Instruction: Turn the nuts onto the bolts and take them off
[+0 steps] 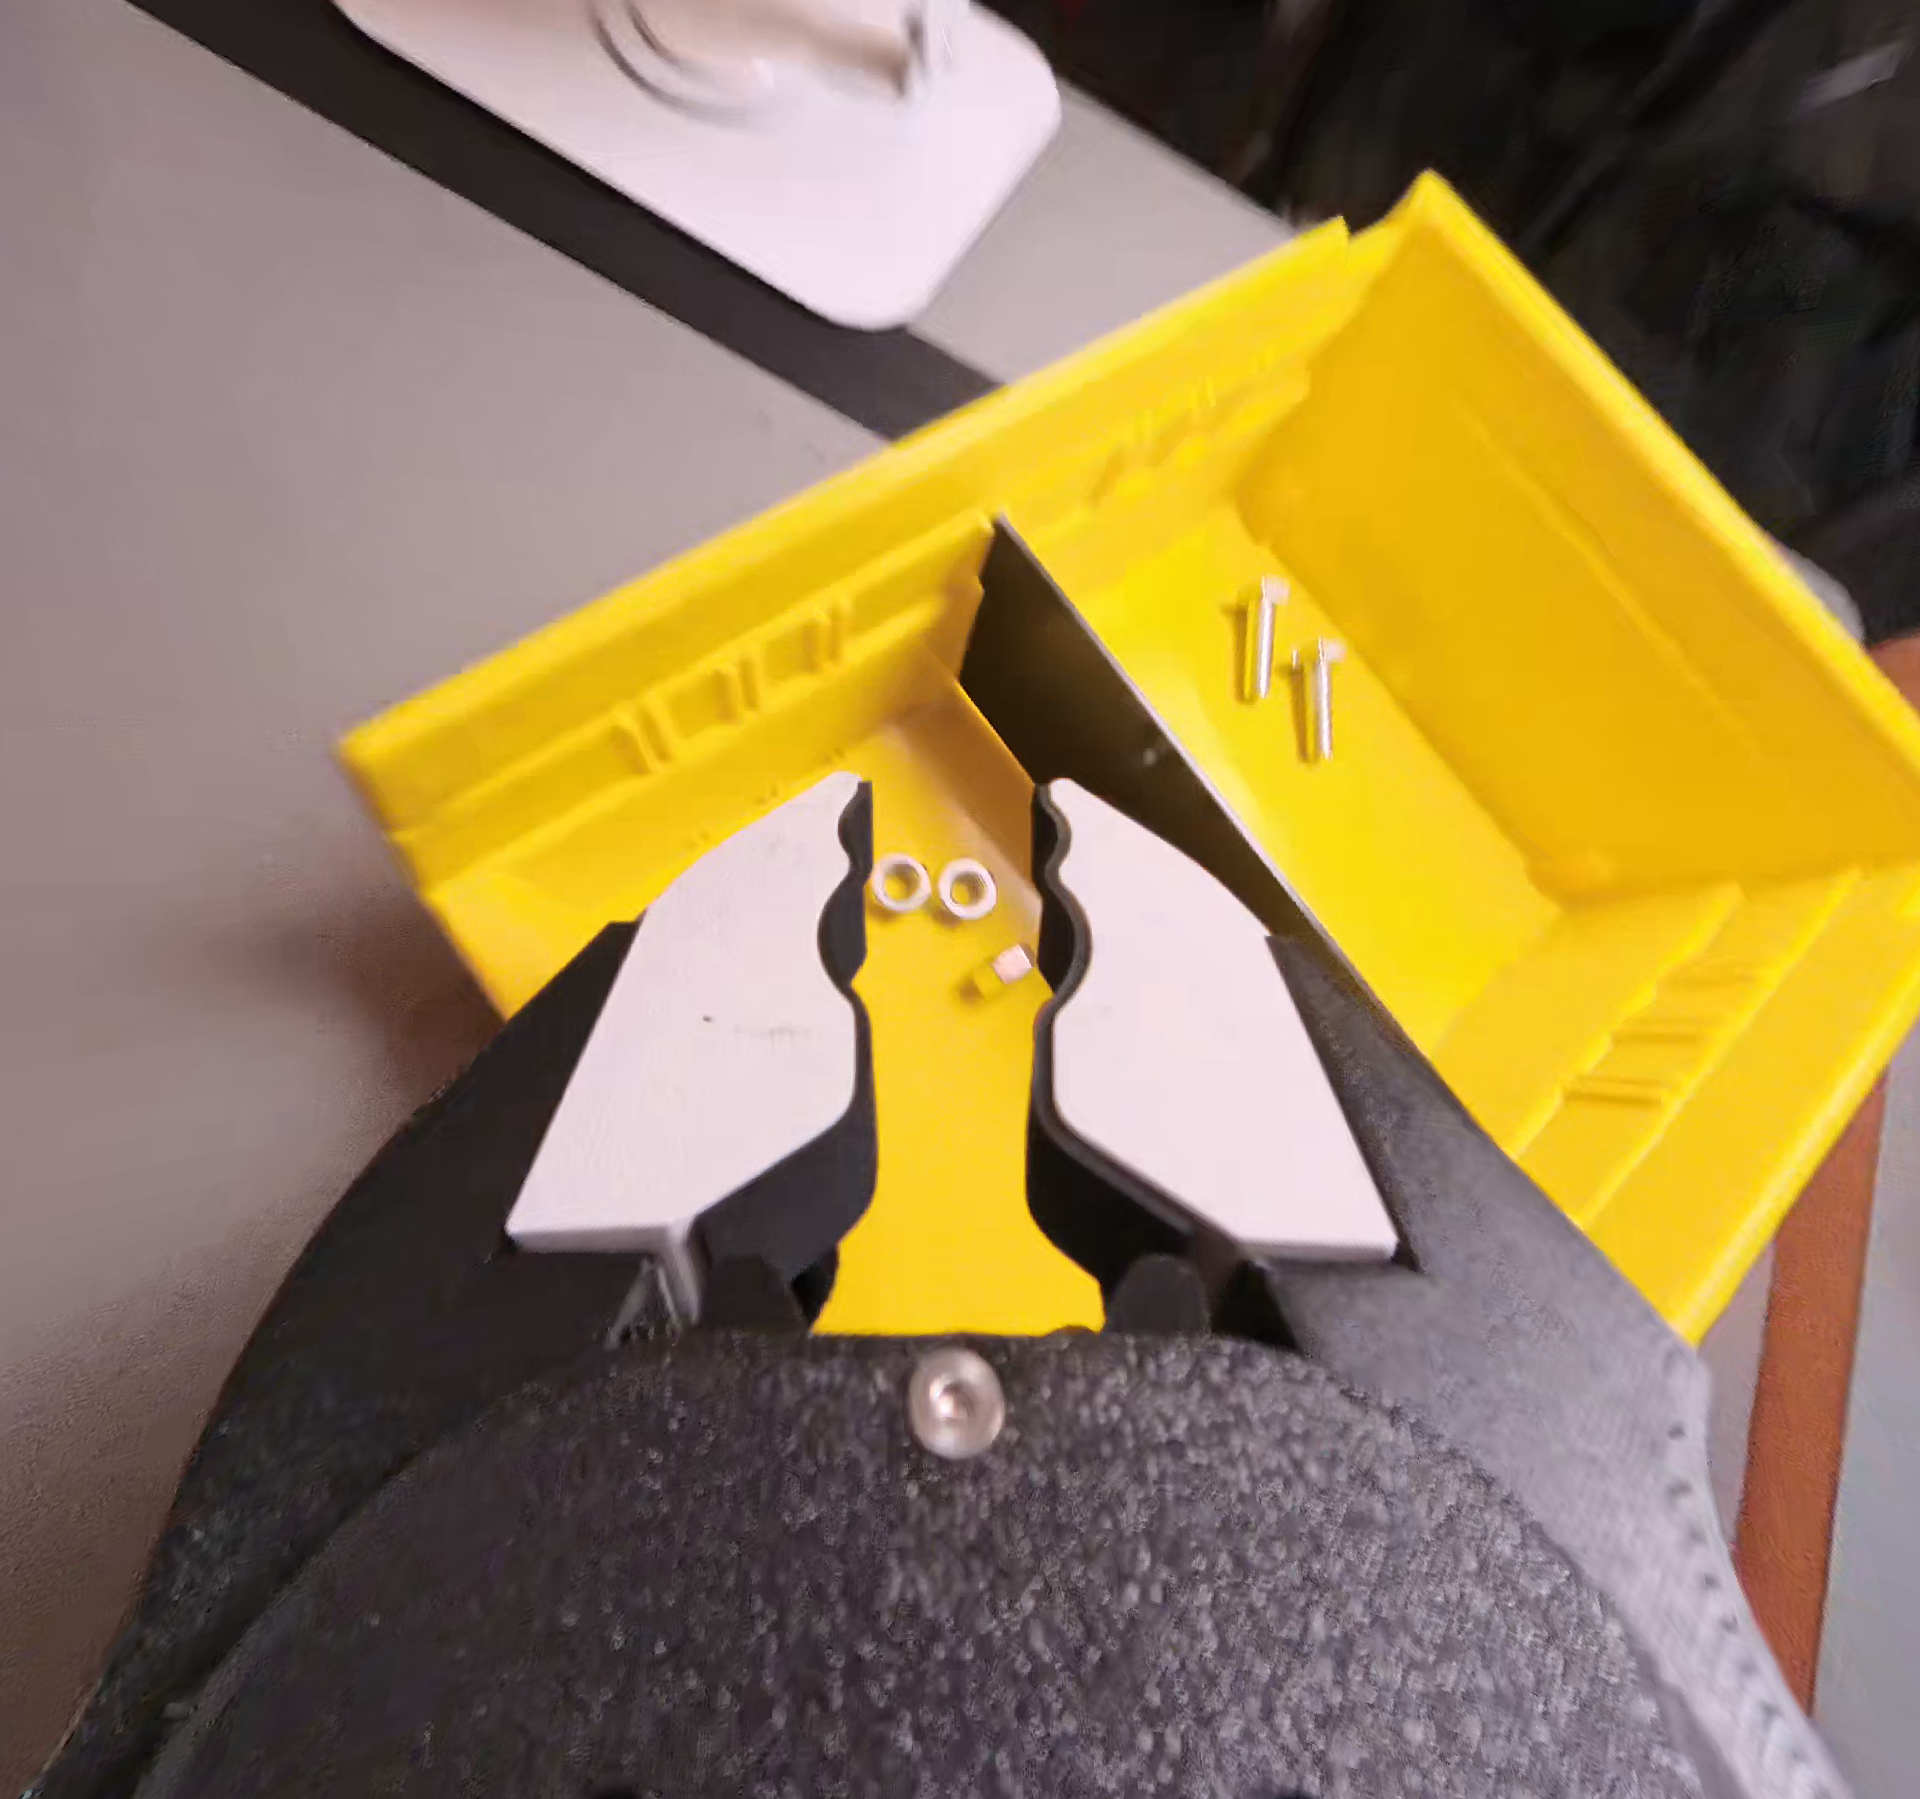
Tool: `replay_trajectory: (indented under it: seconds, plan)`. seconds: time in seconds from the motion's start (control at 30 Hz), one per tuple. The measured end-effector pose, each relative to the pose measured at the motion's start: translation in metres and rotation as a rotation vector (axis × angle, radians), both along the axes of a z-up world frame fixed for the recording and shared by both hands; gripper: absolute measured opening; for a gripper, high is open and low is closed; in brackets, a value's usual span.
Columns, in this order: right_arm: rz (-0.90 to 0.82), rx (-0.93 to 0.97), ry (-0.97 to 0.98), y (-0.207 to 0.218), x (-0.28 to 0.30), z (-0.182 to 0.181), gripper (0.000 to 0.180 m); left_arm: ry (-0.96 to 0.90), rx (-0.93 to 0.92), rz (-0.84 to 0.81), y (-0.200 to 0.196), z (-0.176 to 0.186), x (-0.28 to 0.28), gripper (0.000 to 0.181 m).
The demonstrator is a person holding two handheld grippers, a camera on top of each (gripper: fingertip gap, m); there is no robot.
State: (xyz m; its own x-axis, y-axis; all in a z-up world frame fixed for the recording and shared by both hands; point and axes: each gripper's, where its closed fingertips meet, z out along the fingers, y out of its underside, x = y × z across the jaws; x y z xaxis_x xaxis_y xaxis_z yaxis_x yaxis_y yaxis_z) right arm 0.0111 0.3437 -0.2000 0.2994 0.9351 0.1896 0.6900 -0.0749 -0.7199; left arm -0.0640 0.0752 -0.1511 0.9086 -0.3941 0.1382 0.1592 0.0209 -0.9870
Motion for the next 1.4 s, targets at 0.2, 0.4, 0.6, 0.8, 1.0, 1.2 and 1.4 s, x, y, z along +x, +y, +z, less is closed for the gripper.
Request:
replay_trajectory:
  seconds: [0.2, 0.4, 0.6, 0.8, 1.0, 1.2, 1.4]
  plan:
    - [0.620, 0.147, 0.274, -0.136, -0.022, 0.081, 0.023, 0.016, -0.175, -0.063, 0.009, -0.031, 0.013, 0.018]
    - [0.948, 0.344, 0.066, -0.225, -0.021, 0.048, 0.024, 0.064, -0.293, -0.142, 0.008, -0.052, 0.034, 0.018]
    - [1.118, 0.668, -0.202, -0.252, -0.026, -0.003, 0.027, 0.142, -0.411, -0.172, 0.007, -0.072, 0.048, 0.018]
    - [1.107, 0.490, -0.228, -0.266, -0.030, -0.035, 0.027, 0.221, -0.417, -0.165, 0.005, -0.073, 0.051, 0.018]
    - [0.976, 0.230, -0.077, -0.263, -0.036, -0.030, 0.021, 0.207, -0.344, -0.163, 0.005, -0.058, 0.050, 0.018]
    - [0.886, 0.088, 0.015, -0.243, -0.039, -0.007, 0.009, 0.122, -0.241, -0.067, 0.009, -0.037, 0.037, 0.035]
    - [0.401, 0.149, -0.071, -0.067, -0.049, 0.057, 0.010, 0.092, -0.157, 0.049, 0.011, -0.025, 0.008, 0.043]
